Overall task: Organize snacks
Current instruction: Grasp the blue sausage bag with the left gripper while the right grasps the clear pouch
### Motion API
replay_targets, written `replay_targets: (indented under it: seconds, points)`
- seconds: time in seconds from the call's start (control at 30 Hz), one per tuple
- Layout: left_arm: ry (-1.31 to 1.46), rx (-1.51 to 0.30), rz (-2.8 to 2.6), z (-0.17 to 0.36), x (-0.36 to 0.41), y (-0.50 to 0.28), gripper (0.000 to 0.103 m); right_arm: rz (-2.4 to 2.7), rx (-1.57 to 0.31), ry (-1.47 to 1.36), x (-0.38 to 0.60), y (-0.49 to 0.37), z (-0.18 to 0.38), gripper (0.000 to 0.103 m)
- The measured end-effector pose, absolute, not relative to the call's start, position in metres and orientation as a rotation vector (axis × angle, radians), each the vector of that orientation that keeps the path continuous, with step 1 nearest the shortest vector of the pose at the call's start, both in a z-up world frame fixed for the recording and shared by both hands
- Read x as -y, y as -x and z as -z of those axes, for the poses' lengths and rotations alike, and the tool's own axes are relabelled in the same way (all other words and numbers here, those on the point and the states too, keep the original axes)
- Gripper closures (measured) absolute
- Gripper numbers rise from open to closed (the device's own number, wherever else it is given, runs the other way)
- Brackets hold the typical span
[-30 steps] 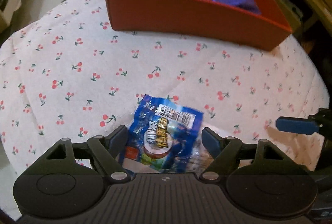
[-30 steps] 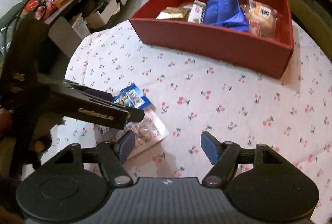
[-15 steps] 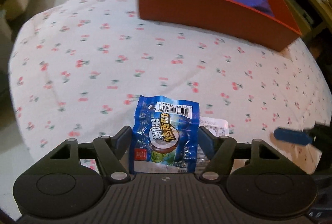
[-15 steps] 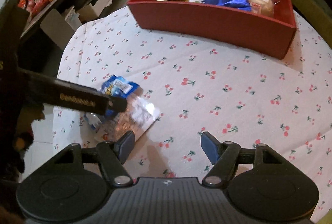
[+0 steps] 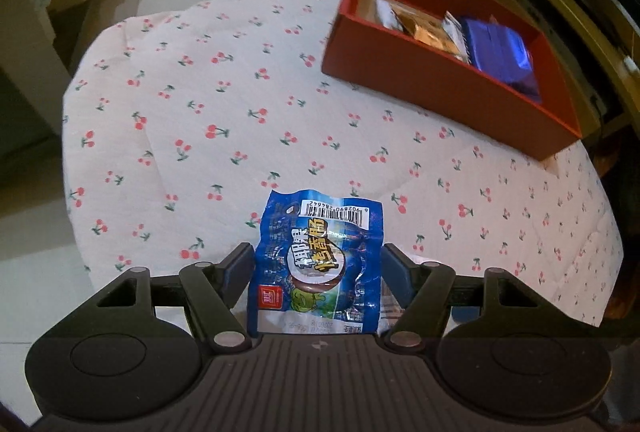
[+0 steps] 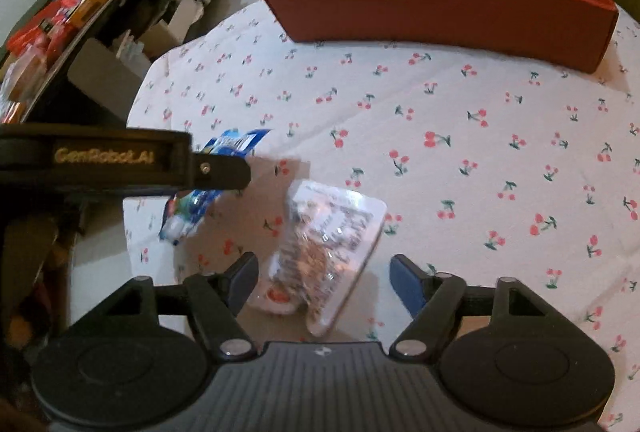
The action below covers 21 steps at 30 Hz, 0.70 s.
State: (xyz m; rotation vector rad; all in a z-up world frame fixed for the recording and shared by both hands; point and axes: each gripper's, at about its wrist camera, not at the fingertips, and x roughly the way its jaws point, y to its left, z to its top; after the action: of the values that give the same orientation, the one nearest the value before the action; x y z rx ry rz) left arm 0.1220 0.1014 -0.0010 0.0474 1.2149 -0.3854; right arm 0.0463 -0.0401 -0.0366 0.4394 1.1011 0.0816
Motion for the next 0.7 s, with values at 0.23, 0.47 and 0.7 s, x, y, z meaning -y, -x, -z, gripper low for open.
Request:
replay_targets:
  seconds: [0.23,0.47,0.7]
  points:
    - [-0.033,-1.223,0.380,-0.001,-0.104,-0.122,0.028,-0.106,-1.077,-0.279,0.005,-0.053,0.037,0.027]
    - [-0.034,-1.220,0.405,-0.004,-0.097,-0.121,0.028,-0.179,-1.099,-0.146,0.034,-0.042,0.035,0.053]
    - [-0.063,-1.234,0.425,0.003,-0.087,-0.117,0.028,-0.190,-1.138,-0.153,0.067,-0.034,0.036,0.053]
